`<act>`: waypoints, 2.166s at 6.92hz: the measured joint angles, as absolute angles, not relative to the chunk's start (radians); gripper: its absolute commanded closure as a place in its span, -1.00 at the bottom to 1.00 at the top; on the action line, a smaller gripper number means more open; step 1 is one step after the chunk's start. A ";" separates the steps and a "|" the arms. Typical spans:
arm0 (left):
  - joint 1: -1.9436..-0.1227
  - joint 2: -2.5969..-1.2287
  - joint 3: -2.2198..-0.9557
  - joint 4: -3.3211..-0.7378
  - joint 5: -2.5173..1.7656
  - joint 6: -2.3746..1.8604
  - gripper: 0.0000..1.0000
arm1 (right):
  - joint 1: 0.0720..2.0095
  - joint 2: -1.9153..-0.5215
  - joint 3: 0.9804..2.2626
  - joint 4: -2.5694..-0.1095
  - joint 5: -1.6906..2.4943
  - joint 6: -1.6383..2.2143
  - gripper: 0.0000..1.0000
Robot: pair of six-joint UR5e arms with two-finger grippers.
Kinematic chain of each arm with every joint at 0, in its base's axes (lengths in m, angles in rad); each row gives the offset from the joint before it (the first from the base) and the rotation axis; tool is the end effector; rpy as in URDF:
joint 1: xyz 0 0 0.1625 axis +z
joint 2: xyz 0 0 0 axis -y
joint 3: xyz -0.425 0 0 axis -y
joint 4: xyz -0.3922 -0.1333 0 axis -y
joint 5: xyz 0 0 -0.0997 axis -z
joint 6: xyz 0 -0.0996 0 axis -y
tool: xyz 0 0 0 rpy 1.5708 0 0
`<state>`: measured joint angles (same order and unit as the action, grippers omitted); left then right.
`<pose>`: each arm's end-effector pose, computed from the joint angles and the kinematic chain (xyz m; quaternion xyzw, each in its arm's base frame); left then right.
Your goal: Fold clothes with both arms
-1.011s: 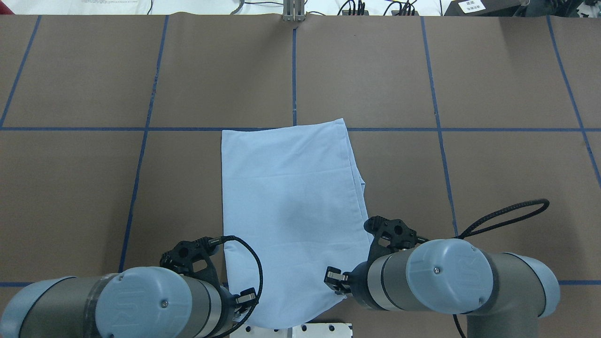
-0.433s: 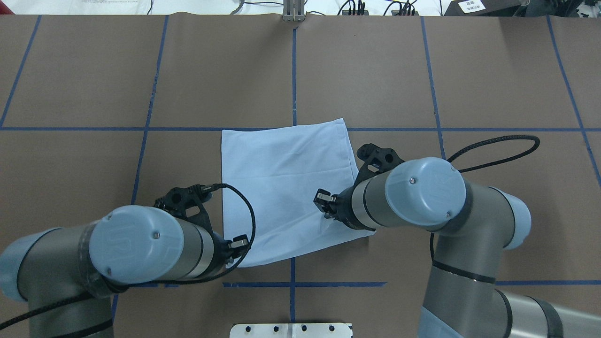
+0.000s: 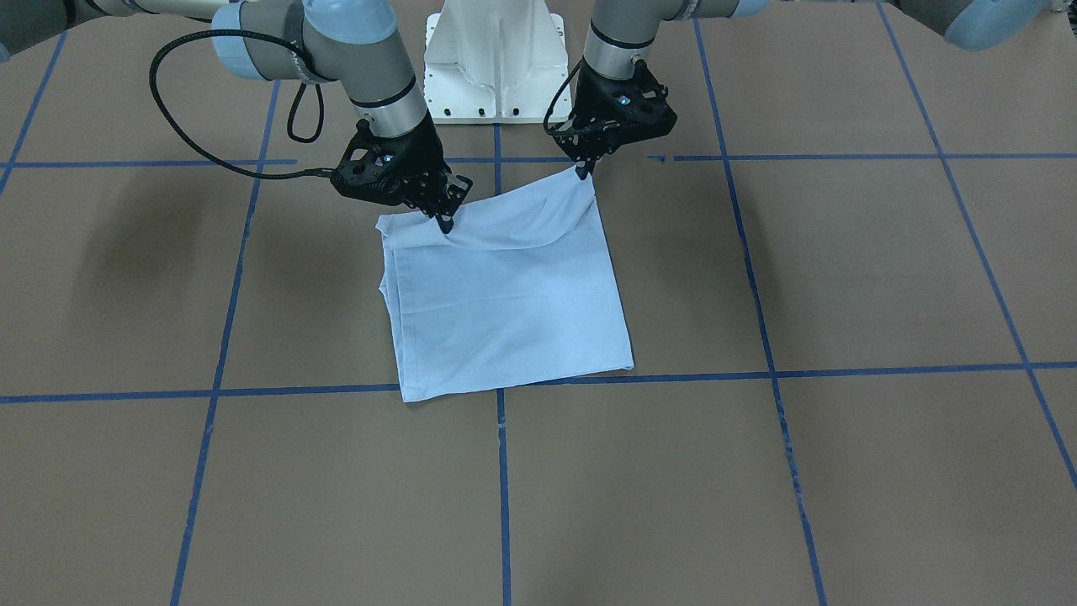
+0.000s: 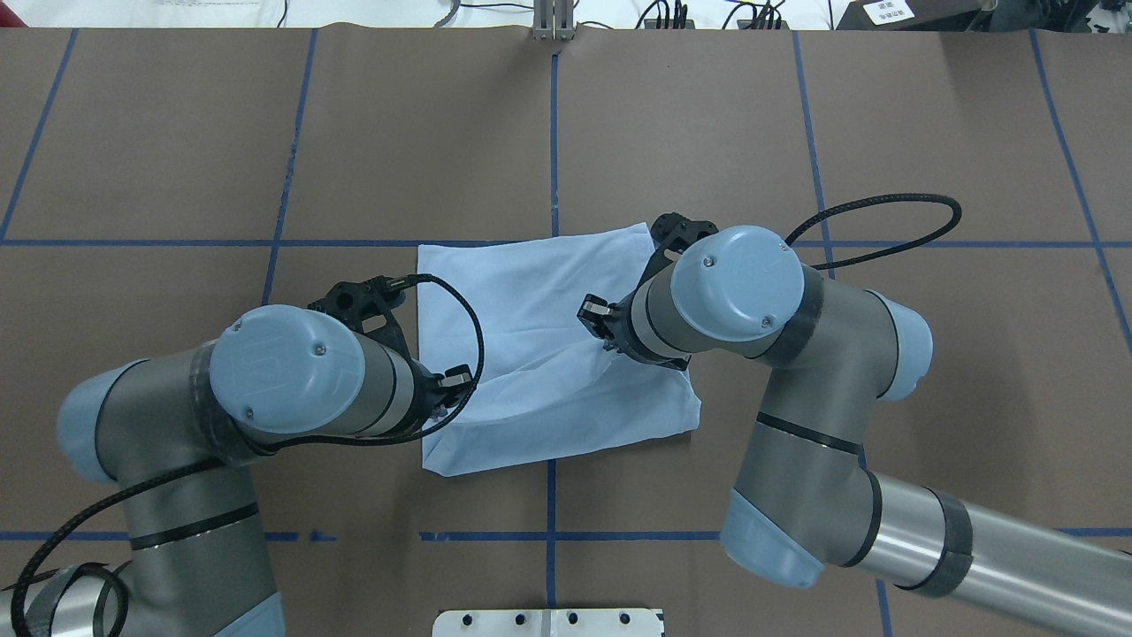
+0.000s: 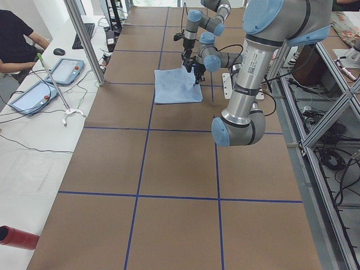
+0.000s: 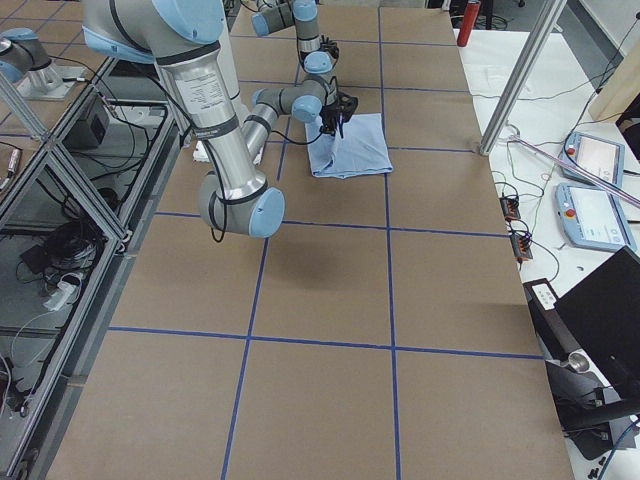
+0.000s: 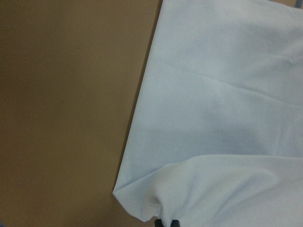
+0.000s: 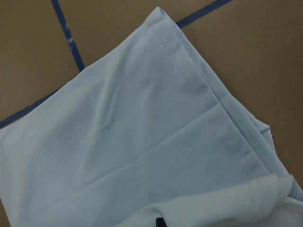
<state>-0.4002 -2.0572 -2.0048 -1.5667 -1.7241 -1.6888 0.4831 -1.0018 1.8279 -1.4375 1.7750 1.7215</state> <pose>0.4835 -0.3328 0.2069 -0.0060 0.4463 -0.1964 0.8731 -0.5070 -0.3937 0.2065 -0.0132 -0.4677 0.2303 0.8532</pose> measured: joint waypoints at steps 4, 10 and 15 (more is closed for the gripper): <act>-0.563 -2.147 -1.793 -1.646 -1.722 -1.634 -0.98 | 0.605 -0.827 1.528 -1.395 1.882 1.659 -0.99; -0.746 -2.229 -1.442 -1.969 -1.732 -1.508 -1.00 | 0.757 -0.741 1.211 -1.163 2.048 1.561 -1.00; -0.814 -2.195 -1.484 -1.965 -1.871 -1.424 -1.00 | 0.692 -0.745 1.360 -1.461 1.985 1.245 -1.00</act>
<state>-0.8137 -2.1950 -1.4837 -1.9652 -1.8709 -1.4244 0.6920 -0.7453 1.3598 -1.4610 1.9852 1.2449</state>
